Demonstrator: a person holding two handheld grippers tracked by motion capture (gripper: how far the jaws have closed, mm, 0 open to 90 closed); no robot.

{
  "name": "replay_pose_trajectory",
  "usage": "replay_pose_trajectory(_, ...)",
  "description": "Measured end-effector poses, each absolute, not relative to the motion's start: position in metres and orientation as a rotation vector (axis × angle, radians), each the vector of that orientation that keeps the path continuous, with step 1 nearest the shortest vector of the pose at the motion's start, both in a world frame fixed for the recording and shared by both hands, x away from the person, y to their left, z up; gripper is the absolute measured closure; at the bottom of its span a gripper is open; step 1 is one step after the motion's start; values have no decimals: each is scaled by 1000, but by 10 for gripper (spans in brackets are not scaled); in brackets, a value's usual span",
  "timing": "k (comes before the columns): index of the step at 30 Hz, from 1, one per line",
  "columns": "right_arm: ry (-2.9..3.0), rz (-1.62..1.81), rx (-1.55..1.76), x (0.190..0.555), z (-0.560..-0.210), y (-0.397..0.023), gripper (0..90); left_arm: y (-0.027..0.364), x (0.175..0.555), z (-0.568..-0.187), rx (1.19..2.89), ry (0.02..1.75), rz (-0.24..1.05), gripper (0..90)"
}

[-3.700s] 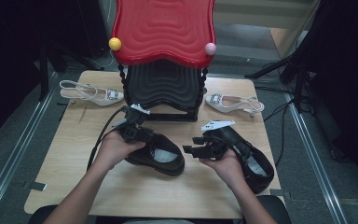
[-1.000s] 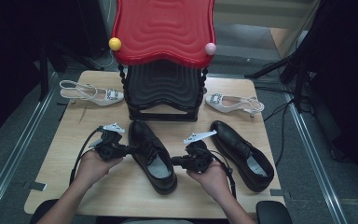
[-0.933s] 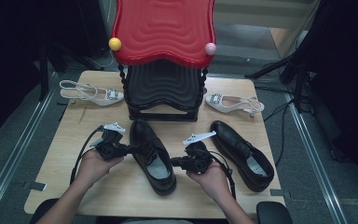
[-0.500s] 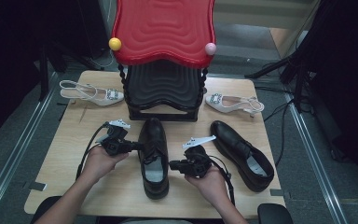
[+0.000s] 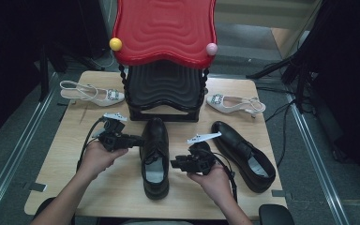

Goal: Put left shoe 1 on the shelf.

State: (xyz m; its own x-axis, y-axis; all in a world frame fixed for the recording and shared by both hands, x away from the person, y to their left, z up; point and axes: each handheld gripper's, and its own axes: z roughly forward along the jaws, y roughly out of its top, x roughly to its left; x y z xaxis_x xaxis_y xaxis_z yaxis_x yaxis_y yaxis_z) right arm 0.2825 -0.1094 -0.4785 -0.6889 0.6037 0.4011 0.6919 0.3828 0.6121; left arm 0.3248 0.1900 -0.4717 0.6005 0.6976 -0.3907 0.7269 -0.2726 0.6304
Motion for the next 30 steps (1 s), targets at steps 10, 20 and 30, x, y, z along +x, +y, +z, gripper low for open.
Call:
replay_pose_trajectory(10, -2450, -1076, -1299, 291, -454, -105, 571, 179, 336, -419, 2067, 1028, 42, 587)
replay_pose_trajectory(20, -2436, -958, -1317, 299, -444, -88, 491, 181, 348, -368, 2050, 967, 103, 613)
replay_pose_trajectory(30, -2436, -851, -1309, 301, -454, -76, 488, 185, 362, -320, 2027, 916, 146, 681)
